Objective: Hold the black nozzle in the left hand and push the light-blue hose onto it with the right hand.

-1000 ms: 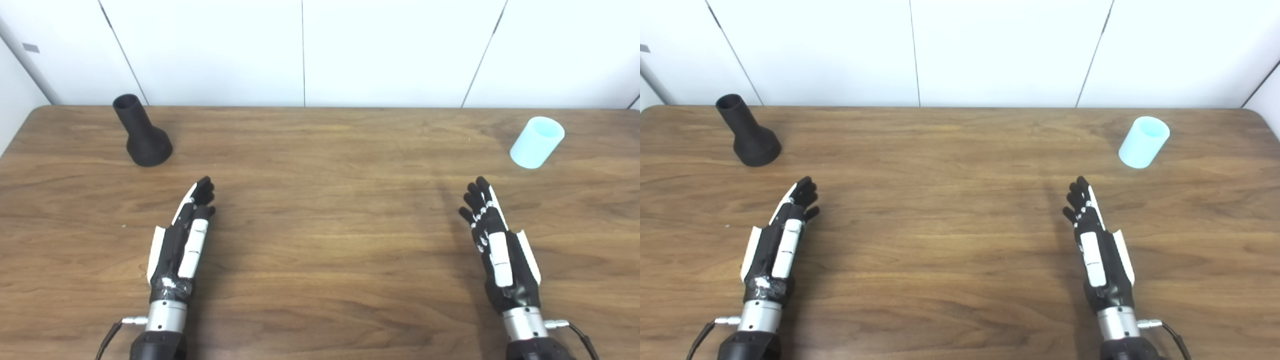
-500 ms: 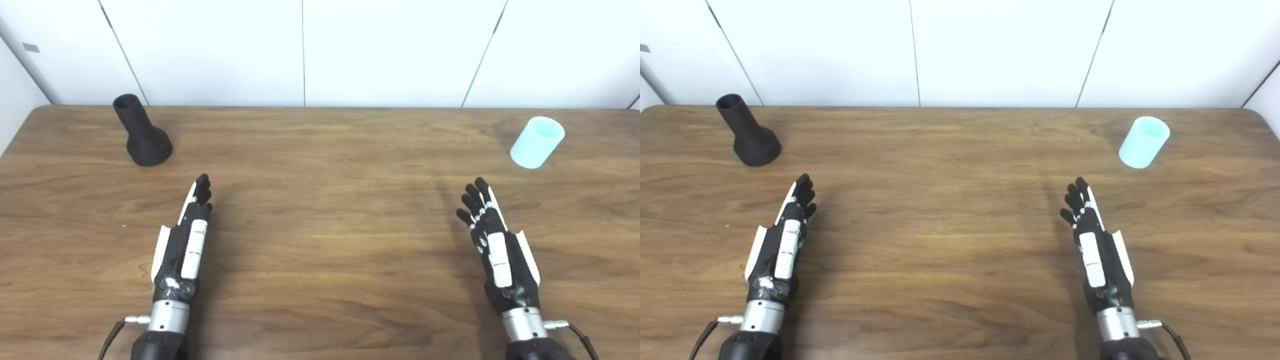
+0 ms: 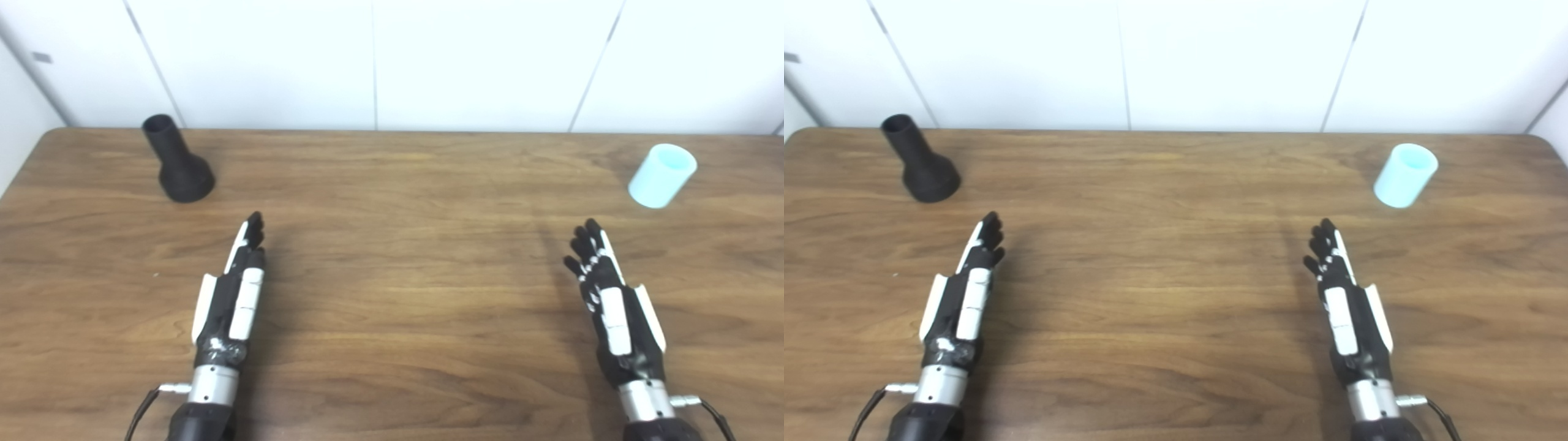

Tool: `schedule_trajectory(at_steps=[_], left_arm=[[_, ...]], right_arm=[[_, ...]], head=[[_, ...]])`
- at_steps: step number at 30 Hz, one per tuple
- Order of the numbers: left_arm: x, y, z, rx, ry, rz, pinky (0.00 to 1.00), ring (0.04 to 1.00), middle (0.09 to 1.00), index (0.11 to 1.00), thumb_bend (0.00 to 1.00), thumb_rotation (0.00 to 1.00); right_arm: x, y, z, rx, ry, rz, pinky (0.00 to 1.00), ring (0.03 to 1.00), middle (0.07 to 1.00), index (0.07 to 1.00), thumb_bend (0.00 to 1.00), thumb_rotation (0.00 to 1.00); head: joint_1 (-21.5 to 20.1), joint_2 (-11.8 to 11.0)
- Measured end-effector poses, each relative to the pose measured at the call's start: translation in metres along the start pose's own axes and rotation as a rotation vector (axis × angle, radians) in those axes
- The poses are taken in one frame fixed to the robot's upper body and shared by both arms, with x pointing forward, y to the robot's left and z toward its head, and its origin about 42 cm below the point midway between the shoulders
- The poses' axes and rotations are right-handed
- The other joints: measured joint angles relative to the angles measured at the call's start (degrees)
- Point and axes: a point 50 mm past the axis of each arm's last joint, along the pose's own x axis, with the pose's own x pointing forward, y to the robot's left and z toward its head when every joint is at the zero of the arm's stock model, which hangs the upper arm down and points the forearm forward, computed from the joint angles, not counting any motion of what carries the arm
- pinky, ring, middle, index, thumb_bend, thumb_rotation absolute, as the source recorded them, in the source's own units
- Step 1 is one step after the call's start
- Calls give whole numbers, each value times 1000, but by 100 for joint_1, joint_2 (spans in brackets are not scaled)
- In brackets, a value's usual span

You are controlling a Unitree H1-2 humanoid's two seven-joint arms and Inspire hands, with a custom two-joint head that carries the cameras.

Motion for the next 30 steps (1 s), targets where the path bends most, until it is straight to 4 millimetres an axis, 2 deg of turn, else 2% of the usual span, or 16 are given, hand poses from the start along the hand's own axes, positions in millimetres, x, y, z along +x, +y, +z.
schedule_trajectory(at_steps=[2, 3, 4, 5, 7, 10, 15, 21, 24, 25, 26, 30], left_arm=[[0, -3, 1, -1, -21, 0, 973, 998, 996, 991, 550, 899], [0, -5, 1, -6, -24, 0, 984, 999, 998, 993, 541, 894], [0, -7, 1, -9, -27, -4, 992, 1000, 999, 994, 538, 880], [0, -8, 1, -14, -32, -8, 997, 1000, 1000, 994, 544, 867], [0, -10, 1, -18, -39, -13, 993, 1000, 1000, 989, 549, 873], [0, -13, 1, -10, -41, -13, 997, 1000, 1000, 975, 561, 867], [1, -17, 1, 36, -42, 7, 1000, 1000, 1000, 970, 562, 841], [1, -19, 0, 84, -45, 37, 977, 1000, 1000, 971, 482, 741], [1, -19, 1, 114, -47, 51, 929, 981, 995, 957, 538, 646], [1, -19, 1, 114, -47, 58, 928, 984, 998, 955, 576, 550], [1, -19, 1, 108, -47, 69, 929, 984, 999, 955, 582, 539], [1, -14, 1, 95, -48, 128, 972, 972, 965, 949, 657, 274]], right_arm=[[-1, -3, 0, 3, -24, 7, 964, 980, 997, 1000, 593, 1000], [-1, -5, 0, 1, -40, 11, 965, 977, 996, 1000, 595, 1000], [-1, -8, 0, -1, -49, 11, 960, 972, 992, 1000, 605, 1000], [-1, -10, 0, -1, -53, 9, 952, 968, 988, 1000, 617, 1000], [-1, -11, -1, 3, -56, 3, 935, 960, 981, 1000, 639, 1000], [0, -12, -1, 6, -69, 3, 923, 953, 975, 1000, 664, 1000], [3, -15, -3, 11, -81, 20, 926, 952, 961, 994, 709, 1000], [8, -22, -4, -2, -97, 40, 944, 964, 975, 1000, 733, 1000], [8, -22, -4, -3, -103, 41, 934, 958, 968, 1000, 724, 1000], [8, -22, -4, -3, -104, 41, 929, 954, 965, 1000, 714, 1000], [8, -22, -4, -3, -106, 42, 929, 954, 965, 1000, 713, 1000], [8, -22, -4, -4, -109, 48, 947, 954, 964, 1000, 718, 1000]], head=[[192, -218], [193, -220], [402, -481], [404, -483], [588, -702], [712, -835], [712, -896], [607, -949], [606, -1002], [554, -1011], [554, -1011], [475, -1002]])
